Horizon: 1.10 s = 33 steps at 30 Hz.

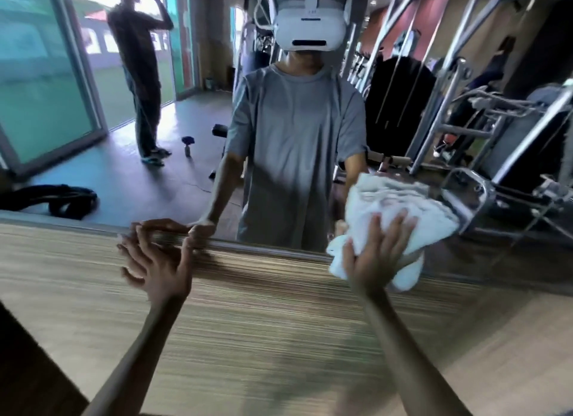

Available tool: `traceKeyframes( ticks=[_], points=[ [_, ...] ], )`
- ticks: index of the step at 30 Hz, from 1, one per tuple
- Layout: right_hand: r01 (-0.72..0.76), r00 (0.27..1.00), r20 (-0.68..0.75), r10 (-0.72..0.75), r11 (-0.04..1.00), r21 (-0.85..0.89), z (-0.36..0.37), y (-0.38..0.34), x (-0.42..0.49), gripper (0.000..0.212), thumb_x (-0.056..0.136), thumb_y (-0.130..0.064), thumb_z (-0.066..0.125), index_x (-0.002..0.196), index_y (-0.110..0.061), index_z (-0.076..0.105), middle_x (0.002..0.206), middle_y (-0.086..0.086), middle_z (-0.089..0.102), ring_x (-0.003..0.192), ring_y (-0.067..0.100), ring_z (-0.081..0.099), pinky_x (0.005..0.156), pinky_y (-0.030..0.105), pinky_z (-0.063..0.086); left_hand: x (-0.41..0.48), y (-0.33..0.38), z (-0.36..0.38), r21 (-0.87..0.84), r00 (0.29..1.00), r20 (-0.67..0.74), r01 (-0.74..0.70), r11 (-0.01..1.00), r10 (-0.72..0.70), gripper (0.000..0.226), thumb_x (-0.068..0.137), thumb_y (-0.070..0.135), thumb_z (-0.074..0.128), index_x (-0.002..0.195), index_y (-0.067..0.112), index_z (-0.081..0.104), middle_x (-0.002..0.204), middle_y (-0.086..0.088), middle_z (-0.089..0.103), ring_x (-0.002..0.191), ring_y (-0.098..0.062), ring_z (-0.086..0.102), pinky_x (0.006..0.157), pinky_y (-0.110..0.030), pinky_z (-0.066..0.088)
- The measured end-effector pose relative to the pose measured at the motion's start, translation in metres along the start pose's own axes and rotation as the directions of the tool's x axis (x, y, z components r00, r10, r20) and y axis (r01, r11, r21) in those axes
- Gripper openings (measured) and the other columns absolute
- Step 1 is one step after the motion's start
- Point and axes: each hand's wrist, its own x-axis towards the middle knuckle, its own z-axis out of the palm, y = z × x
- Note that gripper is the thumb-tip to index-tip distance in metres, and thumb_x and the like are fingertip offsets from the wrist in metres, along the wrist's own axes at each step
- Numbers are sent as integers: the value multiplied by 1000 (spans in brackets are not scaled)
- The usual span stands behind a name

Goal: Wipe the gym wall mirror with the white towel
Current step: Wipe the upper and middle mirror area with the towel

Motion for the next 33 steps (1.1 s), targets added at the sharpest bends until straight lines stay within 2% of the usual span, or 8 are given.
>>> traceKeyframes(
  ticks=[4, 8, 11, 14, 20, 26, 31, 33],
  points=[
    [393, 918, 46, -394, 919, 44, 13, -116, -15, 67, 90, -47, 47, 152, -27, 32, 167, 10, 7, 155, 26, 1, 117, 61, -2, 31, -12, -18, -8, 972, 32, 231, 973, -231, 92, 91, 63, 52, 160, 20, 9, 167, -17, -10, 154, -31, -6, 120, -55, 0],
    [818, 565, 195, -802, 576, 2, 26, -214, -24, 70, 85, -42, 57, 151, -26, 43, 163, 5, 27, 151, 23, 18, 119, 63, -6, 62, -23, -41, -7, 950, 15, 312, 950, -312, 83, 98, 47, 52, 160, 17, 5, 166, -17, -9, 154, -29, -5, 120, -53, 1],
    [937, 342, 298, -891, 346, -40, 35, -245, -22, 71, 80, -44, 62, 148, -25, 50, 159, 6, 36, 146, 23, 22, 119, 63, -3, 93, -37, -68, 15, 923, -4, 385, 923, -385, 83, 98, 51, 46, 160, 14, 5, 166, -17, -7, 154, -26, -3, 120, -51, 0],
    [981, 193, 242, -951, 183, -62, 33, -204, -8, 60, 91, -37, 46, 149, -23, 47, 160, 8, 33, 148, 26, 21, 119, 61, -2, 125, -54, -97, 21, 908, -23, 419, 908, -419, 82, 99, 51, 43, 160, 12, 4, 167, -14, -4, 154, -24, -2, 120, -50, -1],
    [972, 233, 189, -954, 233, -21, 26, -205, -7, 68, 87, -35, 48, 153, -19, 37, 164, 10, 22, 147, 27, 26, 114, 62, 14, 190, -100, -150, 149, 948, 34, 309, 939, -317, 78, 101, 52, 37, 161, 21, -2, 168, -4, -13, 154, -22, -12, 120, -56, -4],
    [959, 256, 161, -953, 272, 85, 62, -387, -47, 81, 80, -42, 69, 153, -22, 40, 164, 7, 25, 150, 23, 18, 118, 64, 0, 234, -135, -186, 209, 984, 88, 132, 969, -153, 48, 104, 43, 36, 151, 32, 34, 168, -6, -14, 154, -25, -15, 118, -58, -4],
    [984, 128, 197, -972, 150, 98, 69, -542, -64, 72, 96, -39, 46, 158, -14, 22, 167, 14, 11, 154, 27, 8, 112, 68, -11, 256, -169, -212, 416, 984, 173, -106, 903, 36, 43, 106, 35, 29, 147, 31, 43, 169, -4, -4, 154, -22, -16, 118, -58, -6],
    [986, 128, 194, -973, 145, 78, 69, -570, -68, 68, 98, -38, 42, 158, -13, 24, 167, 15, 11, 154, 27, 7, 111, 68, -13, 264, -182, -222, 449, 979, 182, -163, 878, 89, 43, 106, 33, 33, 147, 27, 43, 169, -4, -5, 154, -24, -15, 118, -58, 0]
  ],
)
